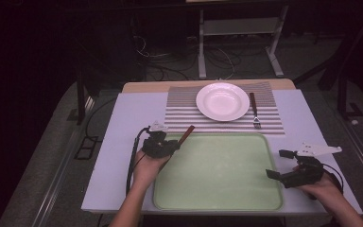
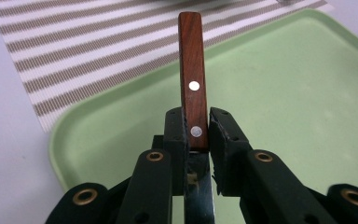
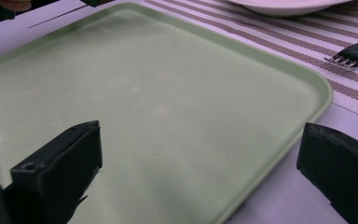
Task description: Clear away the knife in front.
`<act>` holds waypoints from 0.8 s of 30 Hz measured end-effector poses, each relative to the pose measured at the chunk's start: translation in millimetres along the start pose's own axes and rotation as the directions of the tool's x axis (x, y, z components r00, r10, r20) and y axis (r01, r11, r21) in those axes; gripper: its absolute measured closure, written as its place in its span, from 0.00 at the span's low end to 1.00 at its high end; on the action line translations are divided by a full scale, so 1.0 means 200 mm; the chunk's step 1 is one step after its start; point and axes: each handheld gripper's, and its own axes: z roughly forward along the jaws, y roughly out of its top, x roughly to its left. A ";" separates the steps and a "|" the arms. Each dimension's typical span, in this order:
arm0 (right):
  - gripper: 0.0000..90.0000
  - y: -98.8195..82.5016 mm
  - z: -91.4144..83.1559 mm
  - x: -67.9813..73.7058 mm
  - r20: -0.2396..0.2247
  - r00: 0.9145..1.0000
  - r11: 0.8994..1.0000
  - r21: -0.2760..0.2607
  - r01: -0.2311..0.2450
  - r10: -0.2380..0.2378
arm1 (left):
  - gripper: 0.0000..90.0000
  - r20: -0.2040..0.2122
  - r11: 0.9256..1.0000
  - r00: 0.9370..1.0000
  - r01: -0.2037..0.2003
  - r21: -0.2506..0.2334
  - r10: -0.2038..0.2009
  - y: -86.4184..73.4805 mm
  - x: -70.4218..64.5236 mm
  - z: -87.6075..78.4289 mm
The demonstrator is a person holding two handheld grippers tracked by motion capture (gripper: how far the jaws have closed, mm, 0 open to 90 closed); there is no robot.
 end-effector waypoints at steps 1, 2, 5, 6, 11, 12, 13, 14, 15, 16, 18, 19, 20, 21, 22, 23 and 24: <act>0.00 0.00 0.00 0.00 0.000 1.000 1.000 -0.003 0.000 0.000 | 0.86 -0.002 1.000 1.000 -0.004 0.013 0.004 0.00 0.00 0.01; 0.00 0.00 0.00 0.00 0.001 1.000 1.000 -0.005 0.001 -0.001 | 0.86 -0.005 1.000 1.000 -0.003 0.021 0.003 -0.01 0.00 0.02; 0.00 0.01 0.01 -0.01 0.004 1.000 1.000 -0.001 0.006 -0.006 | 0.86 0.000 0.999 1.000 0.001 0.050 -0.001 -0.02 0.00 0.04; 0.00 0.01 0.01 -0.01 0.006 1.000 1.000 0.002 0.009 -0.009 | 0.86 -0.008 0.998 1.000 0.001 0.057 0.000 -0.03 0.00 0.04; 0.00 0.01 0.02 -0.01 0.009 1.000 1.000 0.002 0.010 -0.010 | 0.86 -0.015 0.995 1.000 0.011 0.104 -0.009 -0.05 0.02 0.06; 0.00 0.01 0.03 -0.01 0.009 1.000 1.000 0.002 0.013 -0.013 | 0.86 -0.015 0.994 1.000 0.014 0.112 -0.012 -0.05 0.03 0.06; 0.00 0.01 0.03 -0.01 0.009 1.000 1.000 0.010 0.018 -0.018 | 0.86 -0.011 0.993 1.000 0.019 0.114 -0.018 -0.05 0.03 0.07; 0.00 0.01 0.03 0.00 0.007 1.000 1.000 0.013 0.022 -0.022 | 0.86 -0.010 0.993 1.000 0.013 0.117 -0.012 -0.05 0.03 0.07; 0.00 0.00 0.03 0.00 0.002 1.000 1.000 0.012 0.024 -0.024 | 0.86 -0.009 0.993 1.000 0.007 0.121 -0.006 -0.05 0.02 0.07; 0.00 0.00 0.03 0.01 -0.001 1.000 1.000 0.015 0.026 -0.026 | 0.86 -0.009 0.993 1.000 0.008 0.121 -0.007 -0.05 0.02 0.08; 0.00 0.00 0.04 0.01 -0.008 0.999 0.999 0.021 0.037 -0.037 | 0.84 -0.001 0.992 1.000 0.003 0.124 -0.003 -0.05 0.02 0.09; 0.00 0.00 0.04 0.01 -0.009 0.999 0.999 0.021 0.039 -0.039 | 0.83 -0.007 0.993 1.000 0.000 0.117 0.001 -0.05 0.02 0.10; 0.00 0.00 0.04 0.01 -0.013 0.999 0.999 0.021 0.040 -0.039 | 0.79 -0.006 0.993 1.000 0.000 0.114 0.001 -0.05 0.02 0.10; 0.00 0.00 0.04 0.01 -0.014 0.999 0.999 0.019 0.041 -0.041 | 0.77 0.007 0.994 1.000 -0.003 0.108 0.002 -0.05 0.02 0.10; 0.00 0.01 0.04 0.00 -0.013 0.999 0.999 0.017 0.043 -0.043 | 0.76 0.014 0.995 1.000 -0.001 0.102 0.000 -0.05 0.02 0.09; 0.00 0.01 0.04 0.00 -0.015 0.999 0.999 0.014 0.039 -0.039 | 0.75 0.014 0.995 1.000 -0.004 0.096 0.002 -0.05 0.02 0.09; 0.00 0.01 0.04 0.00 -0.015 0.999 0.999 0.014 0.036 -0.036 | 0.74 0.014 0.996 1.000 -0.003 0.091 0.002 -0.04 0.02 0.09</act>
